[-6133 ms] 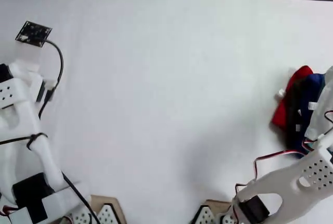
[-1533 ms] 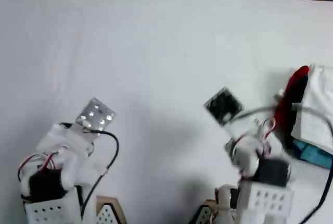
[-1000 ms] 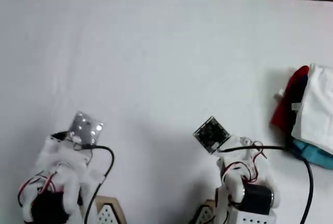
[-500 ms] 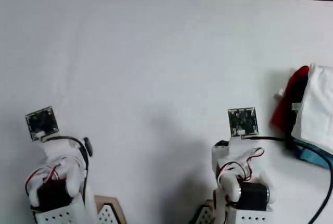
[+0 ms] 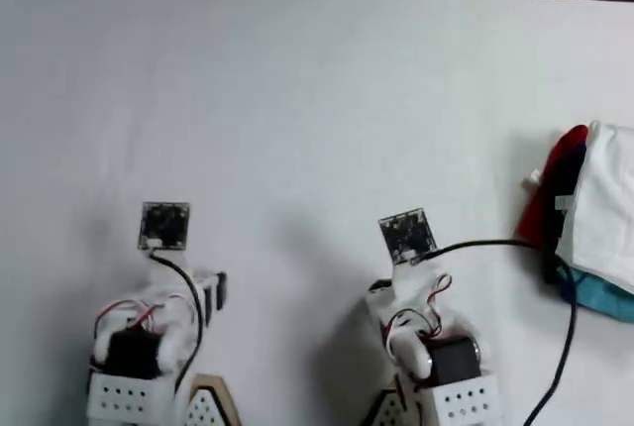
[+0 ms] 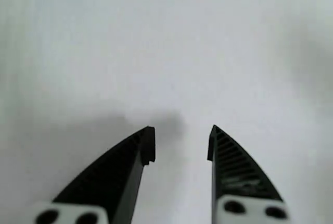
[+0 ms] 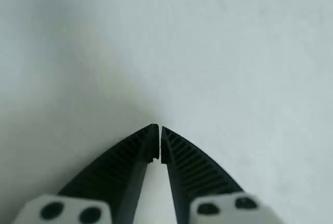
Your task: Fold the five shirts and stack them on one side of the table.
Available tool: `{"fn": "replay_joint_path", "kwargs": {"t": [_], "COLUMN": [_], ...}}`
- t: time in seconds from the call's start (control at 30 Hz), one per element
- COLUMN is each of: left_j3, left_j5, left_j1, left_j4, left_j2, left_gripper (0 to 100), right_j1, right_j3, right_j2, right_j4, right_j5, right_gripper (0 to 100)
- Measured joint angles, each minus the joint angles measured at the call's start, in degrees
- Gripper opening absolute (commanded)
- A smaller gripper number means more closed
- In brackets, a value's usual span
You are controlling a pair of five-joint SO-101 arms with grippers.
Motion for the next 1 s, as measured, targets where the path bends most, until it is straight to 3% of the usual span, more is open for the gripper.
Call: {"fn": "replay_joint_path", "kwargs": {"t": [0.2, 0.4, 1.0], "left_j3": [0.00, 0.09, 0.09], "left_j5": [-0.44, -13.01, -14.24], "left_j1": [-6.33, -8.79, -9.14], "left_j4": [-0.18, -0.35, -0.35], "left_j2": [0.00, 0.00, 0.00], "left_gripper": [19, 19, 19], "right_j1": [-0.35, -1.14, -1.23], "right_j3": [0.09, 0.09, 0.09], "right_j2": [0.26, 0.26, 0.26], "right_j4": [0.00, 0.00, 0.00], "right_j5": [0.35, 10.29, 10.46], "right_gripper": [2.8, 2.7, 2.6]}}
